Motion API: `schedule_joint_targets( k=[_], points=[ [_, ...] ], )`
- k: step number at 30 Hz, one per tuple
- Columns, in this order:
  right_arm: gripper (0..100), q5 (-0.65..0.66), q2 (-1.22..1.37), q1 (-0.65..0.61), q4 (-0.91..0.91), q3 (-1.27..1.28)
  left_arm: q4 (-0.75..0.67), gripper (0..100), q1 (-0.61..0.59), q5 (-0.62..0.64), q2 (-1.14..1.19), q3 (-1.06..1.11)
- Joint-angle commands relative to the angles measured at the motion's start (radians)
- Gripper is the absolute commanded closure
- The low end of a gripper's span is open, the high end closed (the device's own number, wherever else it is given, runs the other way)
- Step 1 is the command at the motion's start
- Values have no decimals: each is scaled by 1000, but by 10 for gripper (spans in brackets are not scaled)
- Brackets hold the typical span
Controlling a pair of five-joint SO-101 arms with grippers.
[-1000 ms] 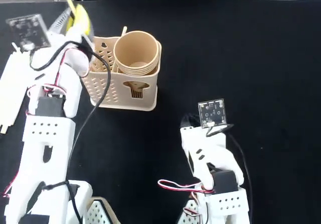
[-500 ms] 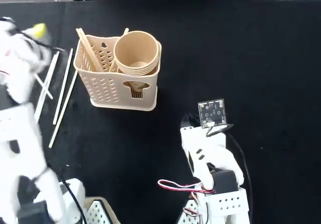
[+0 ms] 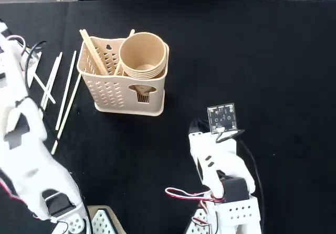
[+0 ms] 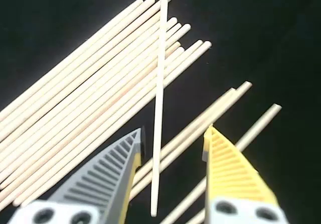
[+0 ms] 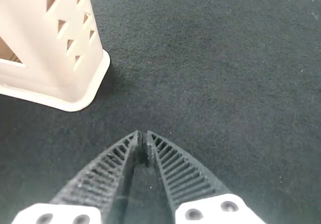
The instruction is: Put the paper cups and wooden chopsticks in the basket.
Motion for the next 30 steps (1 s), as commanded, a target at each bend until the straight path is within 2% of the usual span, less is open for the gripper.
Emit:
schedule_joint_targets(
  k=[1,9,14,19,22,30],
  points=[
    [983,11,-8,-5,5,-1,3,794,-10,8,186,-226],
    [983,11,-8,-5,5,-1,158,798,8,55,588,-700],
    [983,11,-8,-5,5,-1,250,800,12,55,761,-960],
    [983,11,-8,-5,5,-1,364,931,10,49,836,-1176],
    [983,11,-8,-5,5,-1,388,972,12,49,806,-1171],
    [983,11,-8,-5,5,-1,496,971,19,25,658,-1170]
  ],
)
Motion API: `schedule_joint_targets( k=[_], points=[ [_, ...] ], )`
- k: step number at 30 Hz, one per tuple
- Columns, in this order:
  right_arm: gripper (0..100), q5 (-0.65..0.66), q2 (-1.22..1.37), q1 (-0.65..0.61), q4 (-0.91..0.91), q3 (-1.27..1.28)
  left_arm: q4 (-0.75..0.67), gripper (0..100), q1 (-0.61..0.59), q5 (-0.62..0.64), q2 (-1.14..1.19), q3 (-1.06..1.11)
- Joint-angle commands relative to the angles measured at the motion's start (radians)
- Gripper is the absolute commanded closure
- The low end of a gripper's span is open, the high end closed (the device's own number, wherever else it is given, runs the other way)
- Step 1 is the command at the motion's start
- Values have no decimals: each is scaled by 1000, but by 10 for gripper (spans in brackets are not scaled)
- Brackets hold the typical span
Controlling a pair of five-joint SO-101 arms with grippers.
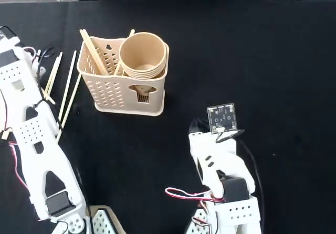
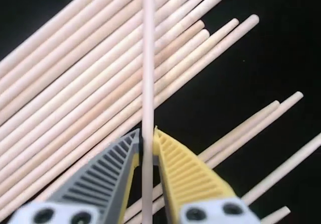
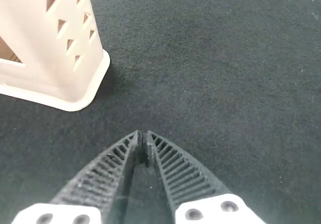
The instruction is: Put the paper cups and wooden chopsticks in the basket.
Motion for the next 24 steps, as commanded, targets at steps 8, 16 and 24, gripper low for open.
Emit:
schedule_joint_targets(
  k=[8,16,24],
  points=[
    [983,11,-8,-5,5,-1,143,971,21,-97,-358,-42],
    [983,11,-10,-5,5,-1,147,972,-13,-164,-680,397],
    [983,11,-8,-5,5,-1,137,971,99,-275,-1114,900]
  ],
)
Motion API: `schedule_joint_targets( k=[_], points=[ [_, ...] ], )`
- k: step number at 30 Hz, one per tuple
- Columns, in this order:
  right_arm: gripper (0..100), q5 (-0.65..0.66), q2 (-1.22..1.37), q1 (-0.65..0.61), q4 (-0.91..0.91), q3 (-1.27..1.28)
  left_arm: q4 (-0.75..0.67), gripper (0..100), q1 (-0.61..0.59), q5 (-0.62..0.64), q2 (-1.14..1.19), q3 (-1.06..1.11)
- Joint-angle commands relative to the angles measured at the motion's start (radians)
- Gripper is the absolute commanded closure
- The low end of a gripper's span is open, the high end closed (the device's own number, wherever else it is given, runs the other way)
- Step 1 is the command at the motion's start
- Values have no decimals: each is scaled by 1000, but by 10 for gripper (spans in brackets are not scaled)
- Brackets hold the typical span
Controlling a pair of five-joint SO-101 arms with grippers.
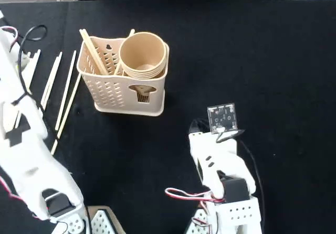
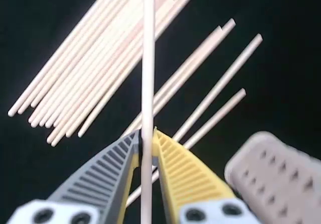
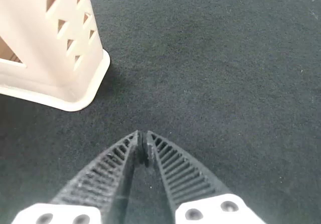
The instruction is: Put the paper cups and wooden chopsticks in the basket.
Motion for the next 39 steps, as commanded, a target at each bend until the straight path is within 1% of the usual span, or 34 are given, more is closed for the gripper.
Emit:
schedule_joint_targets(
  k=[1,3,5,8,10,14,17,20,22,26,29,31,39],
  points=[
    [983,11,-8,-5,5,-1,-8,971,81,-78,-238,150],
    [983,11,-7,-5,5,-1,-20,971,101,-91,-331,214],
    [983,11,-7,-5,5,-1,-64,971,104,-92,-423,292],
    [983,11,-7,-5,5,-1,-170,971,111,-94,-580,453],
    [983,11,-7,-5,5,-1,-267,971,113,-94,-695,590],
    [983,11,-7,-5,5,-1,-499,971,113,-87,-973,874],
    [983,11,-8,-5,5,-1,-717,971,122,-86,-1185,1072],
    [983,11,-8,-5,5,-1,-965,971,193,-86,-1376,1267],
    [983,11,-8,-5,5,-1,-1106,971,251,-86,-1498,1382],
    [983,11,-10,-5,5,-1,-1382,971,440,-86,-1685,1573],
    [983,11,-10,-5,5,-1,-1556,971,561,-91,-1720,1679],
    [983,11,-10,-5,5,-1,-1611,971,599,-91,-1706,1718],
    [983,11,-10,-5,5,-1,-1717,971,599,-84,-1484,1799]
  ],
)
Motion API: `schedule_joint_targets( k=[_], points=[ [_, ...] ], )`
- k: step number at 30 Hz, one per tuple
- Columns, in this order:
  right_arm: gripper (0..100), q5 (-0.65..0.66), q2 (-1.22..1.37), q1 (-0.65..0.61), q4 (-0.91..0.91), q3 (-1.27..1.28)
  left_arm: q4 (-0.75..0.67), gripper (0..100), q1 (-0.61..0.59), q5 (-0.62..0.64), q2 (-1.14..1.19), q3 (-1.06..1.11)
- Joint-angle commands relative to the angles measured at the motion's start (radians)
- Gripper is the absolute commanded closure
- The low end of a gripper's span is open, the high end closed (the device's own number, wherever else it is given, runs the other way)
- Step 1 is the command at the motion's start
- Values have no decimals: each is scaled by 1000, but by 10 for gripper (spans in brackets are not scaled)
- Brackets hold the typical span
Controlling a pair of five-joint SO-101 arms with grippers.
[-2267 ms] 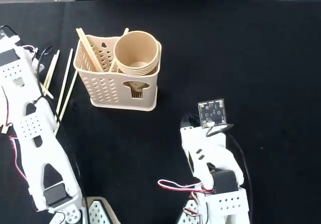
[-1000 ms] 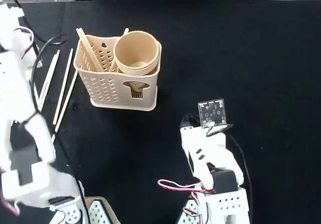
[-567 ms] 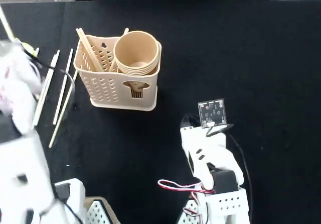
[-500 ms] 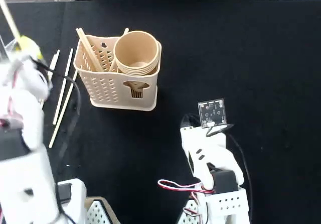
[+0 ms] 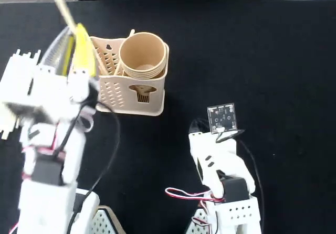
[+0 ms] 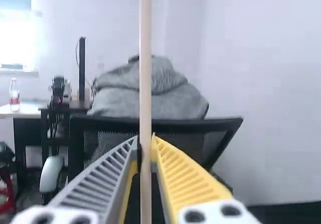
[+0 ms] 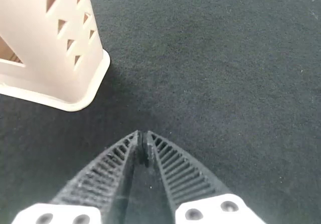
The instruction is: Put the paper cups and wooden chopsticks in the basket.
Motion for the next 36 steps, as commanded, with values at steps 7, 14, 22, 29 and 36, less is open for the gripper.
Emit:
schedule_joint_targets(
  k=[7,14,22,29,36],
  points=[
    [983,11,-10,-5,5,-1,-121,965,7,8,124,127],
    [983,11,-10,-5,5,-1,195,807,-51,258,123,8],
    [983,11,-10,-5,5,-1,275,825,-156,339,135,-128],
    [983,11,-8,-5,5,-1,396,813,-249,334,123,-176],
    [983,11,-10,-5,5,-1,959,812,-490,118,138,-483]
  ],
)
